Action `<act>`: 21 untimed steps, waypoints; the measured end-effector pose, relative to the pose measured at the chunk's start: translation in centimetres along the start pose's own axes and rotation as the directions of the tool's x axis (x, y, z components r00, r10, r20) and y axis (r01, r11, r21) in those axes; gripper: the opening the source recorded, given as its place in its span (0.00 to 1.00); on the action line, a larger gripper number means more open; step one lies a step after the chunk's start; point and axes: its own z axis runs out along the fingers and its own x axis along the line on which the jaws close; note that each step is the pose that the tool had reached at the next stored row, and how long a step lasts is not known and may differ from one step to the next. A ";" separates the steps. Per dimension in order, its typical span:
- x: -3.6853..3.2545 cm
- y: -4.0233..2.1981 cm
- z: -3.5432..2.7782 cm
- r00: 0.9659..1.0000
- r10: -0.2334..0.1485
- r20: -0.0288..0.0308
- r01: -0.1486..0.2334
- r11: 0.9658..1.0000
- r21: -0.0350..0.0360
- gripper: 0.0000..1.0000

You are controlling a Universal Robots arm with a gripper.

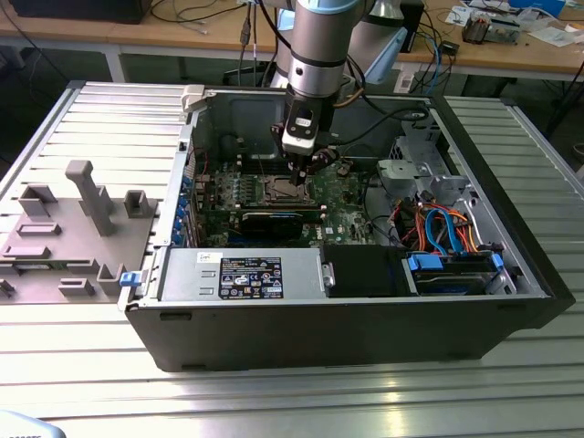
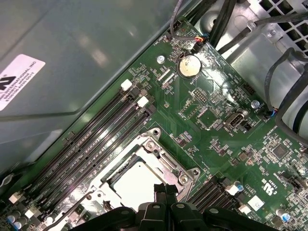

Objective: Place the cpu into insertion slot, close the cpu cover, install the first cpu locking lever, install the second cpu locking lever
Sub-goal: 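Install the first cpu locking lever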

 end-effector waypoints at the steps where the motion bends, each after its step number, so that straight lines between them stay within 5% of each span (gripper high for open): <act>1: 0.00 0.00 0.00 1.000 -0.001 0.000 0.001 1.000 0.000 0.11; 21: 0.00 0.00 0.00 1.000 -0.024 0.002 0.024 1.000 0.000 0.11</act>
